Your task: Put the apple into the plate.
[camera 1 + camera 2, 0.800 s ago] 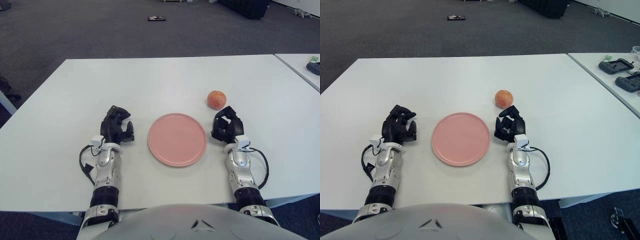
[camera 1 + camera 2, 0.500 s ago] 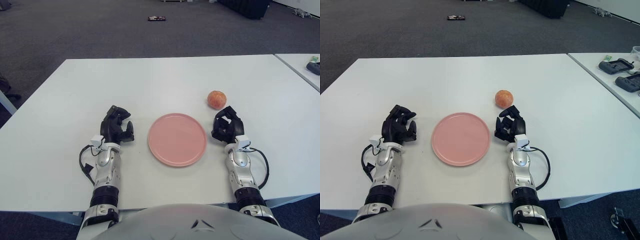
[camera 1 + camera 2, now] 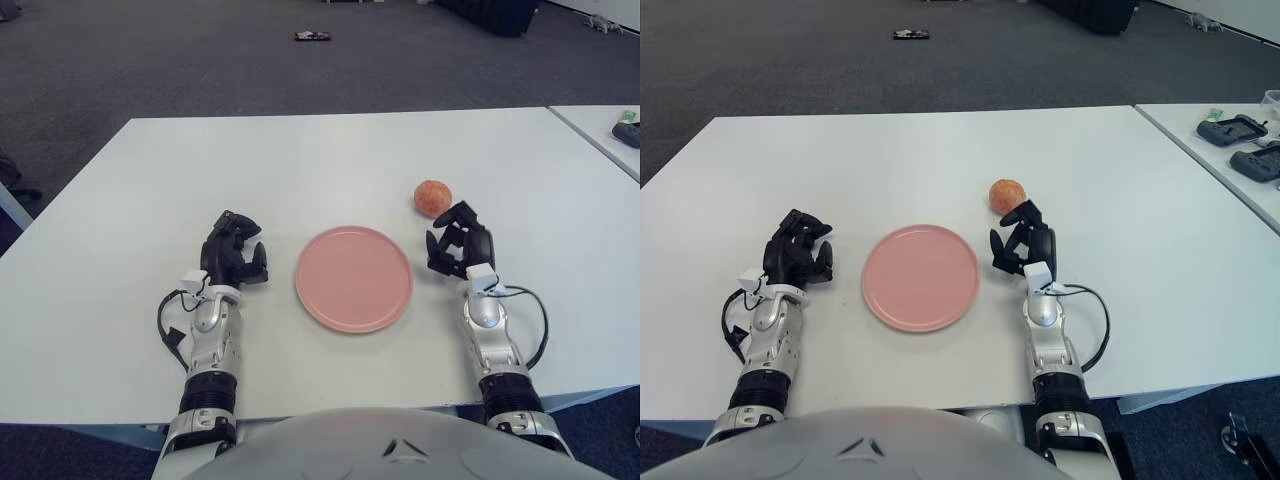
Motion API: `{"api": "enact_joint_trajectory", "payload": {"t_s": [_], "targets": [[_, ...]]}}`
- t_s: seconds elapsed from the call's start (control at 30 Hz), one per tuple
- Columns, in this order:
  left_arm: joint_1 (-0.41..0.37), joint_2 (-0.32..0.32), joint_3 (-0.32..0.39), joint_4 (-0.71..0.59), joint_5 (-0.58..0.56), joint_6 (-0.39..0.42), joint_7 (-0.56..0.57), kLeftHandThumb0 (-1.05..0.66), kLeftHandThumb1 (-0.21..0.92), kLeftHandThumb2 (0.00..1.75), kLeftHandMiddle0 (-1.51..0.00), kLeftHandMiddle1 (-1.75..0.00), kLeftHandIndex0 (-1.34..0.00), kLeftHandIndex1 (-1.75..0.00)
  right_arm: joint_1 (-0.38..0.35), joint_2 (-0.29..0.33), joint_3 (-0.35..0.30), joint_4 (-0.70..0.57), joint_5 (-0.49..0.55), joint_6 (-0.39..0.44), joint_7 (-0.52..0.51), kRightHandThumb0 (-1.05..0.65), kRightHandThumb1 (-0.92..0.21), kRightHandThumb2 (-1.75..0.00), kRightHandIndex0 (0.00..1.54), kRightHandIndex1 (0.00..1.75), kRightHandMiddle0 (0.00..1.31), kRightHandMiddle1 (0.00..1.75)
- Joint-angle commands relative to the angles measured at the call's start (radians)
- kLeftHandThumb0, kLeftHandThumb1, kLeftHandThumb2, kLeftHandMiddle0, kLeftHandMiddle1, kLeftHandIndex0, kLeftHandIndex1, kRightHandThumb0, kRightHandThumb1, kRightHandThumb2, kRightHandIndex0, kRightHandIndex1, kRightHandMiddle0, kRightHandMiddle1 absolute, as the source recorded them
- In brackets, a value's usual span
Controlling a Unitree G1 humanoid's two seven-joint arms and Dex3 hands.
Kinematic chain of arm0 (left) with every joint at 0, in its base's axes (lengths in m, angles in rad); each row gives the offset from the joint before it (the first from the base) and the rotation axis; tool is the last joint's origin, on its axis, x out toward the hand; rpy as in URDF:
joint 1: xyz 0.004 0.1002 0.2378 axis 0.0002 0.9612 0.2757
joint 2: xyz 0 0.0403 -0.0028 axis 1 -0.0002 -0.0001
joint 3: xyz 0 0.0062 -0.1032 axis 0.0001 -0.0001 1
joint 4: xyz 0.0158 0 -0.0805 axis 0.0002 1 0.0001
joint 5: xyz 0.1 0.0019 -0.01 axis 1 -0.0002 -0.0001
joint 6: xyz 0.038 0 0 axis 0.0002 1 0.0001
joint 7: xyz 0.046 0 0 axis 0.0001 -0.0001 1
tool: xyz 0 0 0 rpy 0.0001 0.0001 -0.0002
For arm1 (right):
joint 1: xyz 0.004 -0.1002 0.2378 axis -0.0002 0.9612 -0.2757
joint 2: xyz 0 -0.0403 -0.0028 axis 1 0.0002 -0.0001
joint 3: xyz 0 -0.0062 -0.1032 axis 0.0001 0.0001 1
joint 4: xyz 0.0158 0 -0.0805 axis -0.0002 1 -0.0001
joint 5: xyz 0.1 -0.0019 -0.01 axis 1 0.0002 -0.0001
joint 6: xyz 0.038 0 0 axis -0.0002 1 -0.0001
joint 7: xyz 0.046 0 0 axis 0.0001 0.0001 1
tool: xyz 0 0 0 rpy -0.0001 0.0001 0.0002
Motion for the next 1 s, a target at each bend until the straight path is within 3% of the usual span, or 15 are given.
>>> {"api": "enact_joint_trajectory", "payload": {"t_s": [0.0, 0.07, 0.1, 0.2, 0.33, 0.37, 0.43, 0.7, 0.97], "targets": [[0.028, -0.007, -0.006, 0.045, 0.009, 0.037, 0.011, -0.01, -0.08, 1.75, -0.93, -1.75, -0.71, -1.65, -0.036, -0.046, 0.026, -0.069, -0.093, 0.063, -0.012, -0.36, -0.89, -0.57, 0.26, 1.34, 0.20, 1.75], [0.026, -0.009, -0.003, 0.049, 0.008, 0.032, 0.008, -0.01, -0.08, 1.75, -0.93, -1.75, -0.71, -1.65, -0.054, -0.074, 0.038, -0.078, -0.146, 0.090, -0.024, -0.35, -0.91, -0.55, 0.13, 1.22, 0.19, 1.75], [0.026, -0.010, -0.002, 0.050, 0.006, 0.031, 0.006, -0.01, -0.08, 1.75, -0.93, -1.75, -0.71, -1.65, -0.062, -0.084, 0.043, -0.080, -0.166, 0.102, -0.030, -0.47, -0.87, -0.62, 0.08, 1.10, 0.12, 1.58], [0.023, -0.012, 0.002, 0.057, 0.002, 0.025, 0.000, -0.01, -0.08, 1.75, -0.93, -1.75, -0.71, -1.65, -0.093, -0.111, 0.052, -0.070, -0.199, 0.128, -0.039, -0.63, -0.72, -0.81, 0.03, 0.85, 0.04, 1.30], [0.021, -0.013, 0.003, 0.066, 0.004, 0.011, -0.002, -0.01, -0.08, 1.75, -0.93, -1.75, -0.71, -1.65, -0.165, -0.151, 0.053, 0.010, -0.220, 0.149, -0.069, -0.71, -0.59, -0.87, 0.01, 0.53, 0.01, 1.03], [0.021, -0.014, 0.003, 0.068, 0.003, 0.009, -0.001, -0.01, -0.08, 1.75, -0.93, -1.75, -0.71, -1.65, -0.177, -0.158, 0.054, 0.023, -0.224, 0.153, -0.077, -0.73, -0.55, -0.89, 0.00, 0.34, 0.01, 0.90], [0.021, -0.017, 0.006, 0.068, -0.003, 0.007, -0.001, -0.01, -0.08, 1.75, -0.93, -1.75, -0.71, -1.65, -0.198, -0.172, 0.064, 0.029, -0.240, 0.172, -0.080, -0.77, -0.49, -0.90, 0.00, 0.14, 0.00, 0.71], [0.024, -0.022, 0.015, 0.065, -0.022, 0.016, -0.008, -0.01, -0.08, 1.75, -0.94, -1.75, -0.71, -1.65, -0.286, -0.210, 0.109, 0.059, -0.268, 0.255, -0.048, -0.90, -0.42, -0.83, 0.00, 0.01, 0.00, 0.15], [0.029, -0.020, 0.010, 0.064, -0.010, 0.008, 0.003, -0.01, -0.08, 1.75, -0.93, -1.75, -0.71, -1.65, -0.370, -0.232, 0.149, 0.122, -0.279, 0.331, -0.026, -0.98, -0.43, -0.76, 0.00, 0.00, 0.00, 0.01]]}}
